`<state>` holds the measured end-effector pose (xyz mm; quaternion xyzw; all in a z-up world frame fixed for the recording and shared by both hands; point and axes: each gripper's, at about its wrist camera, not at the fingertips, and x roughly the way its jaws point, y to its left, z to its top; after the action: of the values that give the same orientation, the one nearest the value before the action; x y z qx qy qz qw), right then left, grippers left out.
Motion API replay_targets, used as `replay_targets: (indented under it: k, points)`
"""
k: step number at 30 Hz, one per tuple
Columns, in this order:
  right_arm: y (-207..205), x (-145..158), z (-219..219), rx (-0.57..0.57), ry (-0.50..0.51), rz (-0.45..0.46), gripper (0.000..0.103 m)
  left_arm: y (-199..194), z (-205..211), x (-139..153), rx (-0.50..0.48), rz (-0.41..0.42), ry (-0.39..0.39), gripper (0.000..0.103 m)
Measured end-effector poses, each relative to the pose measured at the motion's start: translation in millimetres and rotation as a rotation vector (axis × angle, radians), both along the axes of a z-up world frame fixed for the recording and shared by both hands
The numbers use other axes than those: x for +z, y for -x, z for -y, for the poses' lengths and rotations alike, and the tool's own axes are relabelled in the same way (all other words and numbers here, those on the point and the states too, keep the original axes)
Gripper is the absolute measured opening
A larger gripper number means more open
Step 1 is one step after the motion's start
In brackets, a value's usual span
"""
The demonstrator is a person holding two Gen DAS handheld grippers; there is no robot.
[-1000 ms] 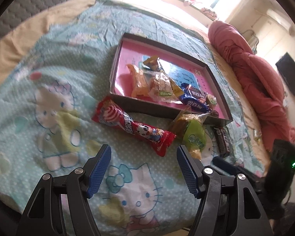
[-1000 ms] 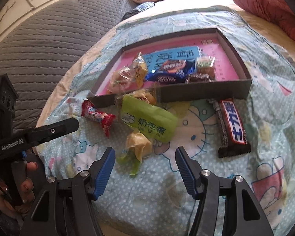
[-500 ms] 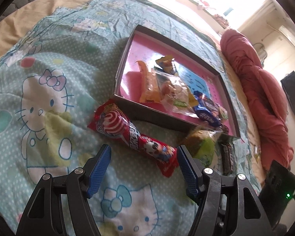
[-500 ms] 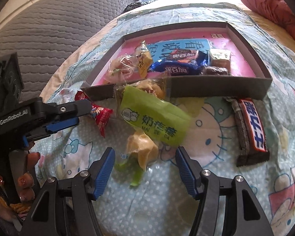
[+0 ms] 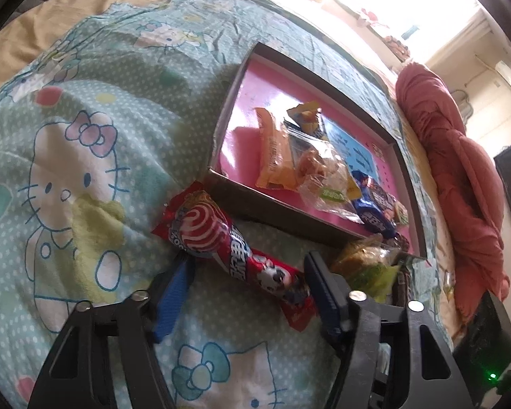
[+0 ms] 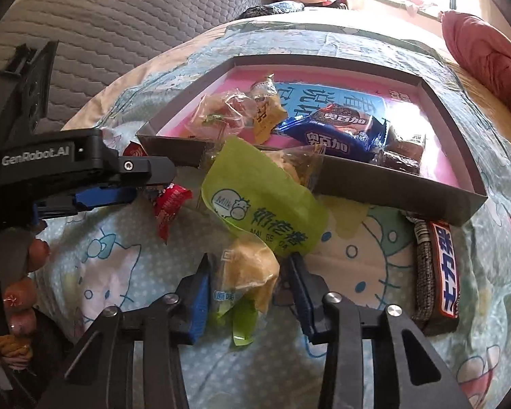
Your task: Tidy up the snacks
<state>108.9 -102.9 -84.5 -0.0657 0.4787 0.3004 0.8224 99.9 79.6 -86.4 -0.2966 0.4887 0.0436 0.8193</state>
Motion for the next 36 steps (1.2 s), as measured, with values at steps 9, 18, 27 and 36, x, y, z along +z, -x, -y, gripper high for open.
replay_targets:
  k: [9,18,27,36]
  points:
    - [0.7,7.5,9.3,0.008,-0.053,-0.014,0.035,-3.1,-5.0,-0.5,-0.003,0.002,-0.06,0.028]
    - [2.3,24.5,33.3,-0.029,-0.132,-0.009,0.035,10.8,3.8,27.0,-0.063,0.077,-0.086,0.025]
    - [-1.4,44.5,48.0,-0.064,-0.169,0.05,0.035,16.0,3.6,67.7,-0.062,0.216,-0.141,0.025]
    - [-23.5,55.8,66.8,-0.128,-0.189,0.095,0.035,0.1,4.0,80.1,-0.041,0.267,-0.225,0.025]
